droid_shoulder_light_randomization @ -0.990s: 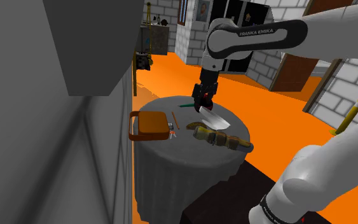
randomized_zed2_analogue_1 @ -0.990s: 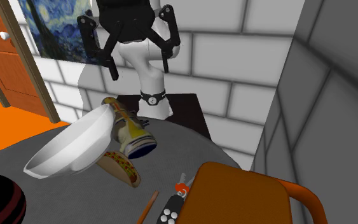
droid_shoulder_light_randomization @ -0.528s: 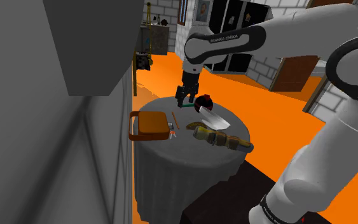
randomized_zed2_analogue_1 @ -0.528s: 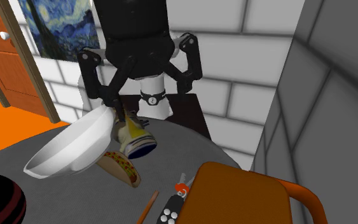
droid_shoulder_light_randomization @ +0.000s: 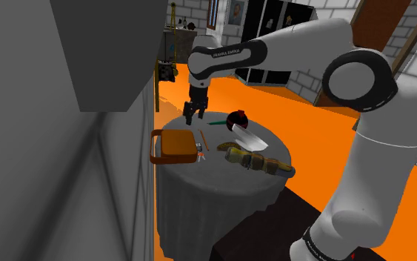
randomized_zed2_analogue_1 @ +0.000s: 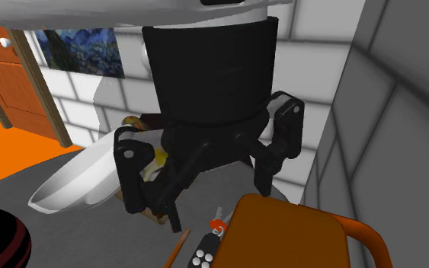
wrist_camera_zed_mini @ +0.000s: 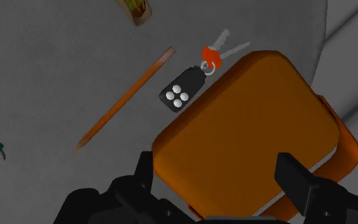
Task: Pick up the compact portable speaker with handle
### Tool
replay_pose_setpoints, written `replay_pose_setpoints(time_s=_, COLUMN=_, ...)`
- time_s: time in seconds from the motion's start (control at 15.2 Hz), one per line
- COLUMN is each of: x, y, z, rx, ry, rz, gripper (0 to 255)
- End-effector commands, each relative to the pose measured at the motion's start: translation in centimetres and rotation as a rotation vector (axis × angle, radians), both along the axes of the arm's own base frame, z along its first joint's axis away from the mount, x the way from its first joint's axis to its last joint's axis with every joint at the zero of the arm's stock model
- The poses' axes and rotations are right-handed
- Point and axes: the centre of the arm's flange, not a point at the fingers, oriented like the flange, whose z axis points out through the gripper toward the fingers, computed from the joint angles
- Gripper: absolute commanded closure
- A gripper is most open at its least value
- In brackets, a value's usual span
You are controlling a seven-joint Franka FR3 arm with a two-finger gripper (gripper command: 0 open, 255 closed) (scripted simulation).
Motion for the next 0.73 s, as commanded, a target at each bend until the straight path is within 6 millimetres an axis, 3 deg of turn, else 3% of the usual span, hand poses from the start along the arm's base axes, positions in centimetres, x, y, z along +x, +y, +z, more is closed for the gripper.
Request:
replay_pose_setpoints(time_s=0.0, x=2.1, y=1.6, z=-1.0, rx=-0.003, ry=-0.008, rz=0.032, gripper=0)
replay_pose_setpoints(time_s=0.66, x=12.0, y=9.2, z=-4.8, rx=-0.020, ry=-0.046, rz=0.190, gripper=0)
